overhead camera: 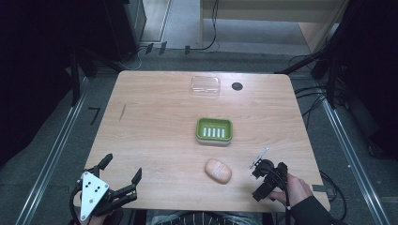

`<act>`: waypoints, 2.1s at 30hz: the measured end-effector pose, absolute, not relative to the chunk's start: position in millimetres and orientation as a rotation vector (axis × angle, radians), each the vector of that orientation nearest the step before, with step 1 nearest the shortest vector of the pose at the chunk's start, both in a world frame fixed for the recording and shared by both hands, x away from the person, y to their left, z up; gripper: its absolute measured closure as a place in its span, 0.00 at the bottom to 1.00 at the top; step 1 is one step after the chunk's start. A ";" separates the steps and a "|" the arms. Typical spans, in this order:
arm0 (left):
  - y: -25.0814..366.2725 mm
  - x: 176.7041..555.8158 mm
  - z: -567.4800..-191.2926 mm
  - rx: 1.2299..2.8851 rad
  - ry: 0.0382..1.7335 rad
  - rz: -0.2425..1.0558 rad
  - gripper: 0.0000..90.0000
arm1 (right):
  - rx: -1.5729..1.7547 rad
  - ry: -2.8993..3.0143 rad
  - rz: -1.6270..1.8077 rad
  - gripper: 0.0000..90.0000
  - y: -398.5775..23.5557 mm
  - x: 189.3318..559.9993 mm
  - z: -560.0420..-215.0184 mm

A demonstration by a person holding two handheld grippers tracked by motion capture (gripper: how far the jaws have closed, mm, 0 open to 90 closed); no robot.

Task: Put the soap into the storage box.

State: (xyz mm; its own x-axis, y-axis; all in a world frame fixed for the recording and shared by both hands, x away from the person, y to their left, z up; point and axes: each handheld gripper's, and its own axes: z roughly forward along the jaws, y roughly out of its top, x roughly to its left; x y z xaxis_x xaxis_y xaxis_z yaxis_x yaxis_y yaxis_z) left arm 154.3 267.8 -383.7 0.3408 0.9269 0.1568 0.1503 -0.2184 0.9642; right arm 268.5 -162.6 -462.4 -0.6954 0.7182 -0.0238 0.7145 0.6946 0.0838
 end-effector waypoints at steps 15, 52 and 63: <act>268.8 153.0 -383.4 1.609 1.009 0.999 0.11 | 1.167 2.844 0.131 0.05 -160.4 268.6 -460.9; 275.6 148.1 -384.2 1.597 1.033 1.004 0.11 | 0.968 2.869 0.242 0.05 -112.3 281.4 -445.9; 275.2 150.2 -384.4 1.595 1.027 0.999 0.11 | 0.903 2.893 0.243 0.05 -92.7 287.3 -445.9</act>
State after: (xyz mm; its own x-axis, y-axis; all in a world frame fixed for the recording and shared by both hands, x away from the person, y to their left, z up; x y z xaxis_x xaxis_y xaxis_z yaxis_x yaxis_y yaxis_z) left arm 150.2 275.2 -384.4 0.3115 0.9410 0.1321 0.1586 -0.1886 0.9692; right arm 287.3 -92.7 -445.9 -0.8190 0.5717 -0.0490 0.5555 0.8114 0.1817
